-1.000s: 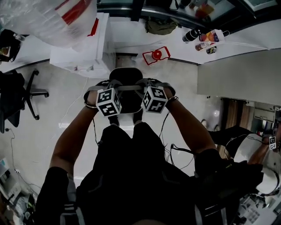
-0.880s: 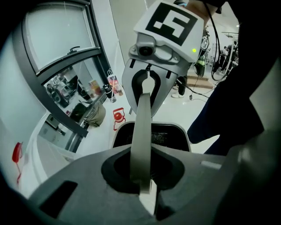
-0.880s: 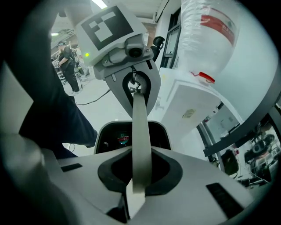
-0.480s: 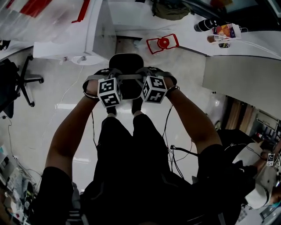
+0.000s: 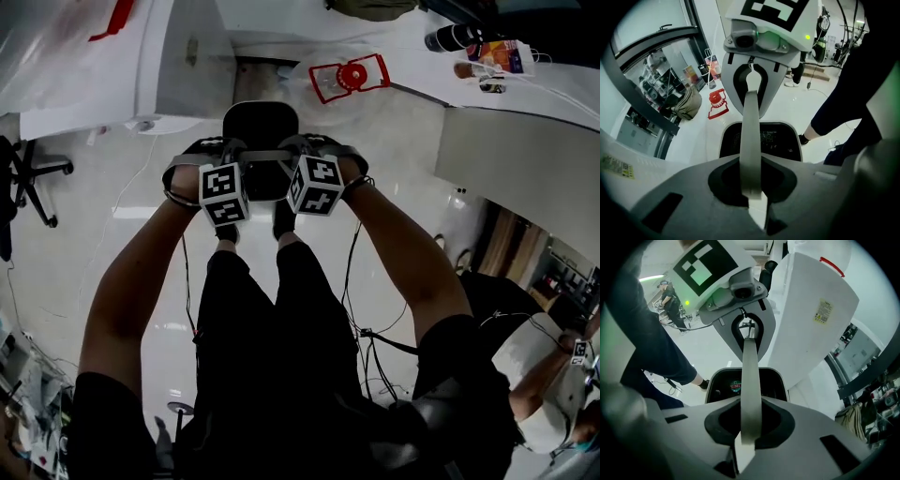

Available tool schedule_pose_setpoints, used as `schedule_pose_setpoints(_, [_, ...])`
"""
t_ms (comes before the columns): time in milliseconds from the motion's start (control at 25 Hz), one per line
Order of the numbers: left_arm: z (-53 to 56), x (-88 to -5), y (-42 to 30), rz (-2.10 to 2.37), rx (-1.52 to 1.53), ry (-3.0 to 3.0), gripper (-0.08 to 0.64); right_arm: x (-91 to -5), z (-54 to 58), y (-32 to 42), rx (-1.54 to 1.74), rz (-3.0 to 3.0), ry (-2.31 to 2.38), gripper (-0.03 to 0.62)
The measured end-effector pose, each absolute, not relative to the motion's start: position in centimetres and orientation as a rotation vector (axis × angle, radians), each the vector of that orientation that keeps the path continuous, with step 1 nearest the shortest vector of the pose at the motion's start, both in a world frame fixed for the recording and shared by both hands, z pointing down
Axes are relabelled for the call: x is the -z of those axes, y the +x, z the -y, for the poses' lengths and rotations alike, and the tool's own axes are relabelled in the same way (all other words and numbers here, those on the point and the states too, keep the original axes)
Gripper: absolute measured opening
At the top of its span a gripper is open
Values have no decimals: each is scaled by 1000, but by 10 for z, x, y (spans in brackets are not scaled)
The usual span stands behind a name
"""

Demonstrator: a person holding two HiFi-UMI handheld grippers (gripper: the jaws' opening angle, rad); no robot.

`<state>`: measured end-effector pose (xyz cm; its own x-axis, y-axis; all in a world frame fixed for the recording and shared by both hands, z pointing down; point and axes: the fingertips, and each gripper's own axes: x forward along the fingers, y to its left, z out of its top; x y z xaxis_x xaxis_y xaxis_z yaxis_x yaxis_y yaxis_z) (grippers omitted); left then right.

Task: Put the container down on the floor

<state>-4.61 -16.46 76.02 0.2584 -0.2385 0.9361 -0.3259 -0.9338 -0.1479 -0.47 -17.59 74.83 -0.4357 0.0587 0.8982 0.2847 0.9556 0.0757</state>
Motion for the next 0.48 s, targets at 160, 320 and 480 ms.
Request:
schedule_pose_setpoints(160, [169,-794,-45,554,-1779,2396,28,-782,183,-3,277,1999,-254,35])
schedule_pose_setpoints(320, [171,-829,-42,557,-1802,2373,28,-816,185,1,261,1989,-270,35])
schedule_pose_setpoints(480, [175,-857,-42,565,-1825,2372,28,-846,187,2,250,1985,-271,35])
